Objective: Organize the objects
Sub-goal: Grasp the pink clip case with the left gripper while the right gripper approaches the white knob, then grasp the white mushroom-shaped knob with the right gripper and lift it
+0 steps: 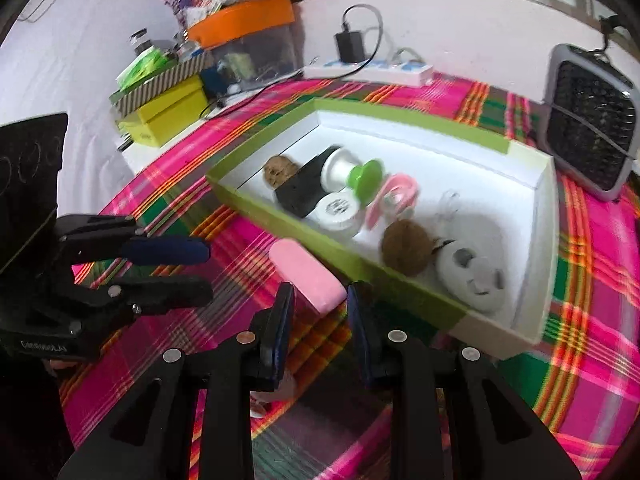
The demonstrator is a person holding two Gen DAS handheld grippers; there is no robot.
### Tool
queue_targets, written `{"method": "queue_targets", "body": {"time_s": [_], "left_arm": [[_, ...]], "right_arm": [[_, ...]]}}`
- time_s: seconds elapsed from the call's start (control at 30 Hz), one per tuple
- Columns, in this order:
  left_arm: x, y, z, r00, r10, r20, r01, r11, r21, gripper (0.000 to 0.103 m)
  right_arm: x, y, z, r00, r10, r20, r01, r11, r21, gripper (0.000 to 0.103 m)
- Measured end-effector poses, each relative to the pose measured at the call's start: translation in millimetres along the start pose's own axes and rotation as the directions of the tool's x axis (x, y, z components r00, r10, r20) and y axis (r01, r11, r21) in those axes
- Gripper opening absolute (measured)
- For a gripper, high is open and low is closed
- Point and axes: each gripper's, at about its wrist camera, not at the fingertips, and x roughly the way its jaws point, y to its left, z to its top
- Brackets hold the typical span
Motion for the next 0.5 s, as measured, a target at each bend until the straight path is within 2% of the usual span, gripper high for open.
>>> {"method": "queue_targets", "body": {"time_s": [0.1,0.23,0.33,0.5], "left_arm": [[-3,1,-3,1.0,0.007,0.001,-0.007,1.0,-0.012,0.03],[-8,3,-3,1.0,0.01,0.017,-0.009,0.999,-0.031,0.031],[-9,2,0,0.999,0.025,0.02,-0.024,0.999,-0.037,0.035],[0,-4,5,1.0,0.017,-0.003,-0.018,0.999,-0.035,0.037]], "right_arm": [[-2,11,-2,0.995,0.095,-0.002,-0.095,0.995,-0.02,0.029],[-6,23,-3,0.99,0.14,-0.003,-0.14,0.989,-0.051,0.029],[-20,25,-4,0.998,0.057,0.037,-0.055,0.998,-0.041,0.029],[-43,30,-13,0.995,-0.037,0.089,0.039,0.999,-0.025,0.03]]}}
